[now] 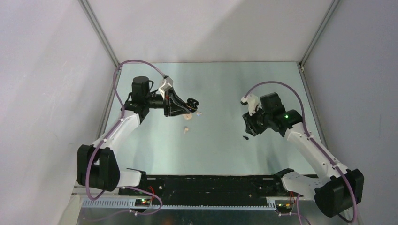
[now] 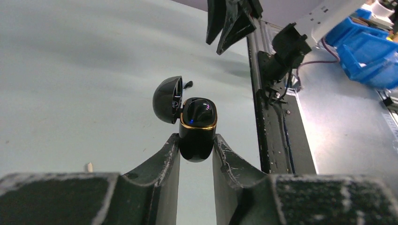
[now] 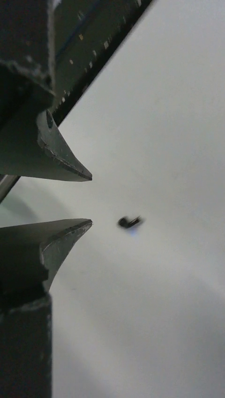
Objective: Insert the wireless bluetooth earbuds into the charging case
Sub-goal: Pick up the earbud from the center of the board.
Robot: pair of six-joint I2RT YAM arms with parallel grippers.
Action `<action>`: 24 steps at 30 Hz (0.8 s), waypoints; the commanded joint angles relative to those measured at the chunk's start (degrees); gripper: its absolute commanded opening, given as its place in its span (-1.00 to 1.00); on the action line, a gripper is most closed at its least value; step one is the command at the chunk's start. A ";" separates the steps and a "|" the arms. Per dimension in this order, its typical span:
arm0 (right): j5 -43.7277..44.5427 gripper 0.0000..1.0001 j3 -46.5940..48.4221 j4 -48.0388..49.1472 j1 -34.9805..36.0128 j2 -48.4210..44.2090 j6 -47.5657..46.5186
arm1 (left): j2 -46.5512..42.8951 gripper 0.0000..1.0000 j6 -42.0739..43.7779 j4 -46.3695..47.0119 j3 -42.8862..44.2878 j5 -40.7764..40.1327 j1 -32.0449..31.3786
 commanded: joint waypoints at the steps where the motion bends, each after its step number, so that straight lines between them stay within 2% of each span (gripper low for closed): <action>1: 17.50 -0.24 -3.50 4.27 -0.96 0.95 11.46 | -3.02 -1.00 -3.65 0.93 1.53 -4.68 0.81; 6: 21.13 -0.21 -8.15 9.33 0.77 5.16 15.70 | -5.83 -1.00 -5.39 1.86 -0.75 -9.95 0.83; 10: 19.55 -0.18 -7.88 10.93 1.12 10.94 19.10 | -7.51 -1.00 -6.78 3.80 -2.20 -11.83 0.83; 18: 19.05 -0.21 -5.91 10.40 2.34 20.80 20.29 | -10.93 -1.00 -9.84 7.99 -5.50 -14.31 0.83; 24: 16.74 -0.25 -5.19 10.18 2.27 24.27 19.37 | -12.05 -1.00 -11.92 10.86 -7.00 -15.52 0.83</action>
